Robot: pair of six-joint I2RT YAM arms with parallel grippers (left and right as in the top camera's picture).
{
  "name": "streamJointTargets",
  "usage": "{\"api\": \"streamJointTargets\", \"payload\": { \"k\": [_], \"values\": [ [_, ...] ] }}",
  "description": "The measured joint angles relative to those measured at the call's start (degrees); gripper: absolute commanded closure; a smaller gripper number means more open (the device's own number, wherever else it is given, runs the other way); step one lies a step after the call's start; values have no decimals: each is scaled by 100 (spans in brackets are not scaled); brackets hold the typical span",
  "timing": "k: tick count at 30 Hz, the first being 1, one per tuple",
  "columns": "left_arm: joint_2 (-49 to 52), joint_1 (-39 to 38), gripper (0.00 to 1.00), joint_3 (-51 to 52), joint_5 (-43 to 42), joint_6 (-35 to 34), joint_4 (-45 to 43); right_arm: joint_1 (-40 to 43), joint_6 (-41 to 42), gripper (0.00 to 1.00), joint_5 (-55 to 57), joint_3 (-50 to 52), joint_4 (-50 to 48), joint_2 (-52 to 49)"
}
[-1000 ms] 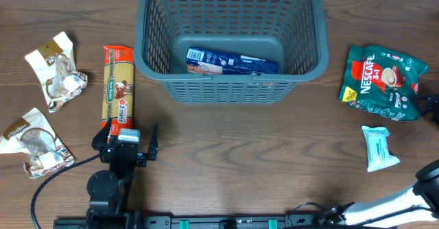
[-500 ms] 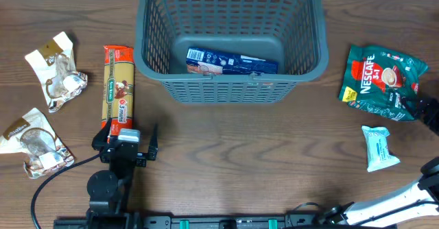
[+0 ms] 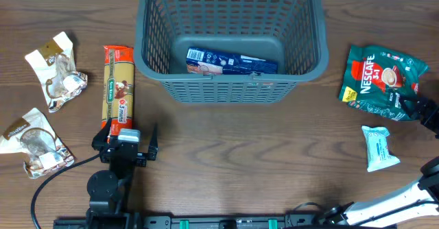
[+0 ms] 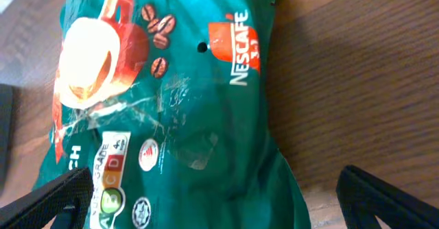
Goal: Pack container
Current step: 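Grasp the edge of the green Nescafe bag with the right gripper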
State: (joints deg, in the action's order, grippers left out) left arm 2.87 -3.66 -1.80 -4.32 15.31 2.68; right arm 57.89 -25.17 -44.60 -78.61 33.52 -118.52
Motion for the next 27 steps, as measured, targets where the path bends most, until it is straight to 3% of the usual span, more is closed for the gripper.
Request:
{"api": "streamJointTargets", "payload": {
  "k": [9, 27],
  "values": [
    [0, 0, 1, 0, 0, 0, 2, 33, 931, 1, -61, 35, -293, -120],
    [0, 0, 1, 0, 0, 0, 0, 55, 1458, 1, -566, -66, -291, -509]
  ]
}}
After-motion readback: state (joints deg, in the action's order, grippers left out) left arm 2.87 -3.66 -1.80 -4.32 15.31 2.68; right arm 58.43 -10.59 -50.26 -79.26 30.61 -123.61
